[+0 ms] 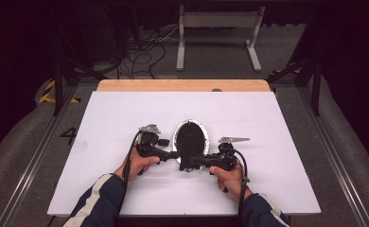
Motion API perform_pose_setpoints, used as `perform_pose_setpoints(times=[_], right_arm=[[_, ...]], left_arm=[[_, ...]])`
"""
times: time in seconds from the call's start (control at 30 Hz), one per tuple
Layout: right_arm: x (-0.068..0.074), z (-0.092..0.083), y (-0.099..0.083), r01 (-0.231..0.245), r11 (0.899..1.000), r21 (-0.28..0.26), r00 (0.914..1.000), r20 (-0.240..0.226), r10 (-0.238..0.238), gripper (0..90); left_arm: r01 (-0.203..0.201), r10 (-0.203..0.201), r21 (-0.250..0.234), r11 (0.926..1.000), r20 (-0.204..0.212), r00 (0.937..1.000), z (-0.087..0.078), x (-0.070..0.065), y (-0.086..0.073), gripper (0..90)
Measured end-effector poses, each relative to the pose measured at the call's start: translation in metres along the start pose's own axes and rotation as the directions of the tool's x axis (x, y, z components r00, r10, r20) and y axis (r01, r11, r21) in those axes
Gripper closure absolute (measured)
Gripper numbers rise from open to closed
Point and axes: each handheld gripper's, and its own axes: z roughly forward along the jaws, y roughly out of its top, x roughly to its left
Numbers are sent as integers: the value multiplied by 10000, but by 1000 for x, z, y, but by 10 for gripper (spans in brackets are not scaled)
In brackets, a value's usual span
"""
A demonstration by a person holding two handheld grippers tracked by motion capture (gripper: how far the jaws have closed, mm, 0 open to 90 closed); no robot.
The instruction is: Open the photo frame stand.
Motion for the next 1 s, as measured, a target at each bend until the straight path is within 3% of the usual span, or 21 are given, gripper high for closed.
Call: perform_pose_setpoints(times=[0.07,0.4,0.43,0.5,0.6,0.67,0.8,0.83,0.9,1.0], right_arm=[[1,0,0,96,10000,3,9999,-30,-96,679],[2,-1,1,571,9982,158,9982,-177,-568,681],[2,-2,1,612,9980,167,9979,-214,-608,681],[2,-2,1,621,9979,201,9977,-284,-615,689],[4,-2,3,824,9962,288,9961,-325,-815,702],[5,-3,3,938,9951,310,9951,-345,-927,717],[5,-4,4,978,9947,303,9947,-347,-967,741],[6,-4,5,1014,9943,322,9943,-358,-1002,749],[7,-4,5,1030,9941,329,9943,-298,-1020,761],[8,-4,5,1152,9927,368,9931,-281,-1142,768]], left_arm=[[-13,12,38,10000,239,9997,2,1,3,134],[16,-7,-192,9998,472,9989,6,4,7,169],[156,-139,-316,9994,514,9986,5,6,7,206],[-21,27,-260,9997,245,9997,2,7,7,308],[159,-137,-582,9982,380,9992,-4,11,5,448],[56,-25,-766,9970,411,9992,-8,11,5,522],[-202,264,-934,9954,652,9975,-11,9,5,565],[-241,352,-967,9950,1152,9927,-11,9,5,564],[-579,667,-861,9946,1029,9924,-9,4,7,563],[-659,738,-942,9934,830,9938,-9,1,8,575]])
